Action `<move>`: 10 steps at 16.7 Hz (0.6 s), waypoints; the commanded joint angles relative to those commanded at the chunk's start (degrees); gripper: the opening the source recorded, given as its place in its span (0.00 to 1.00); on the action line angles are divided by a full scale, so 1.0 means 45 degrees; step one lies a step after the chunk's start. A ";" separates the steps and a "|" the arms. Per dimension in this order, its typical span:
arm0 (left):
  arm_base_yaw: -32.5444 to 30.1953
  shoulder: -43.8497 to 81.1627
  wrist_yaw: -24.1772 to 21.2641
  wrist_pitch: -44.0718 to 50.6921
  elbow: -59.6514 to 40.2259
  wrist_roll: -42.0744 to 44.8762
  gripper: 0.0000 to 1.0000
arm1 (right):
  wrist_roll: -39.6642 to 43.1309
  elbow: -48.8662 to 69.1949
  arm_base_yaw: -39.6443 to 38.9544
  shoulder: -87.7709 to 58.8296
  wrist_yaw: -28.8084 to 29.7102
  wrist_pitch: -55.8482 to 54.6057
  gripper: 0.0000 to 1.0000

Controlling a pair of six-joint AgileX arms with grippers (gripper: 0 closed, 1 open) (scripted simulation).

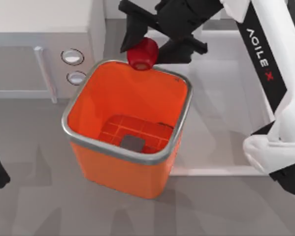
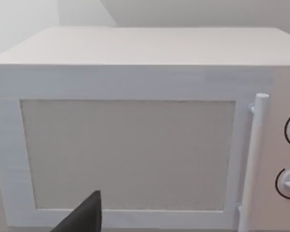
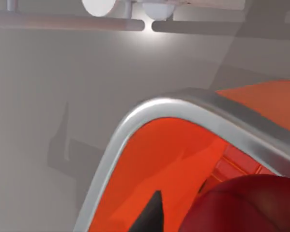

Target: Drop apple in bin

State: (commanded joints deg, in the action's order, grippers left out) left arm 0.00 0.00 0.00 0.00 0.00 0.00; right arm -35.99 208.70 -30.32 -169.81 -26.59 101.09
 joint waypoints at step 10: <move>0.0000 0.0000 0.0000 0.0000 0.0000 0.0000 1.00 | -0.0186 -0.5768 -0.0330 0.2526 -0.0064 -0.2846 0.00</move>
State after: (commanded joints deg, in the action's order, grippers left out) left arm 0.00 0.00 0.00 0.00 0.00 0.00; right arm -36.83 182.74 -31.80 -158.44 -26.88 88.28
